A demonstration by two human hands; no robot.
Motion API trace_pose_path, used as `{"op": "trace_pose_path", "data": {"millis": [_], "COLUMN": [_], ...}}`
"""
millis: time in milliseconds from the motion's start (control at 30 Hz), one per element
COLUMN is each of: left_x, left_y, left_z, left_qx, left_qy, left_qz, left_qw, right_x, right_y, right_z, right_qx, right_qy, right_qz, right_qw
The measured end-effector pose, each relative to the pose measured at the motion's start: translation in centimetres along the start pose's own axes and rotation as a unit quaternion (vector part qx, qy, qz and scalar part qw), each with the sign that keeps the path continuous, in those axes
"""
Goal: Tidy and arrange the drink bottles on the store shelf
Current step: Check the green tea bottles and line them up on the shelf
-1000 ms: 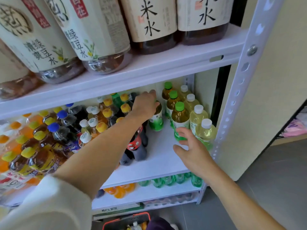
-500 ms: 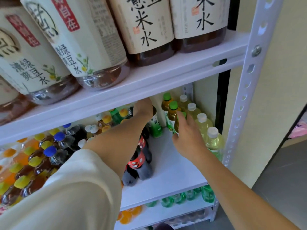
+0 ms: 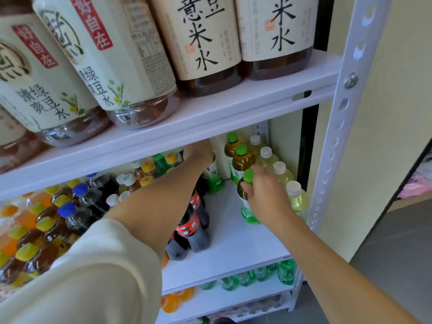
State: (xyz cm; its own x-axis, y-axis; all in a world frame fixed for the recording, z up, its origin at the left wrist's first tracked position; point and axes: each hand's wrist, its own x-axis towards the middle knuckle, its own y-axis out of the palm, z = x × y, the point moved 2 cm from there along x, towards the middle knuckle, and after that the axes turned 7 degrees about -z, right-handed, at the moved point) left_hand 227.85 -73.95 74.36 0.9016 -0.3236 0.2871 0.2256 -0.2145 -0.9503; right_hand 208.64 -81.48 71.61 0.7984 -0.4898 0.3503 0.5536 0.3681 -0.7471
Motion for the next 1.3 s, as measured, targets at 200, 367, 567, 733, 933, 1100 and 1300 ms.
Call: {"op": "trace_pose_path", "data": {"millis": [200, 367, 567, 733, 933, 1100, 1300], "left_x": [-9.4, -20.4, -24.5, -26.0, -25.8, -24.1, -23.4], "left_y": [-3.5, -6.5, -7.5, -7.5, -8.7, -11.0, -12.5], "left_z": [-1.4, -1.0, -2.6, -2.8, -2.5, 0.4, 2.5], "left_qx": [-0.371, -0.607, -0.660, -0.724, -0.765, -0.831, -0.852], "left_qy": [0.051, 0.069, -0.017, -0.139, -0.185, -0.162, -0.149], "left_qz": [0.082, 0.231, 0.061, 0.026, 0.005, 0.057, 0.080], "left_qw": [0.924, 0.757, 0.748, 0.676, 0.617, 0.529, 0.496], "right_x": [-2.3, -3.1, -4.5, -9.2, -13.2, -14.0, -15.9], "right_y": [-4.4, -7.5, -8.4, -6.8, -6.6, -7.3, -6.5], "right_z": [1.2, 1.6, 1.9, -0.8, -1.3, 0.0, 2.6], "right_qx": [0.200, 0.404, 0.565, 0.537, 0.515, 0.622, 0.665], "right_qy": [-0.027, -0.024, -0.004, 0.067, 0.105, 0.198, 0.217], "right_qz": [-0.035, 0.049, 0.145, 0.302, 0.247, 0.283, 0.366], "right_qw": [0.979, 0.913, 0.812, 0.785, 0.814, 0.703, 0.614]}}
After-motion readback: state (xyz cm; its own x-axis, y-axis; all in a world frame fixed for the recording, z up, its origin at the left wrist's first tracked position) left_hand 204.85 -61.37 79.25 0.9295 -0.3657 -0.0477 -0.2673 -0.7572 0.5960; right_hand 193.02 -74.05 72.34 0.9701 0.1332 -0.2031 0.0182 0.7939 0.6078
